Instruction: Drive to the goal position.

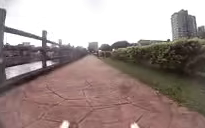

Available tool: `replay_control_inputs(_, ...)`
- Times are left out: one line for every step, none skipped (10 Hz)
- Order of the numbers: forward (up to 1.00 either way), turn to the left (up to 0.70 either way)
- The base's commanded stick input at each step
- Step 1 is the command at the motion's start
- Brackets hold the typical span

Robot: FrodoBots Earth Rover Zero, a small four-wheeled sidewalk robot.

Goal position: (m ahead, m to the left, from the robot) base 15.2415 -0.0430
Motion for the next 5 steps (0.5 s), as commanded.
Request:
replay_control_inputs(0.70,0.35)
replay_control_inputs(0.70,0.35)
replay_control_inputs(0.70,0.35)
replay_control_inputs(0.70,0.26)
replay_control_inputs(0.70,0.00)
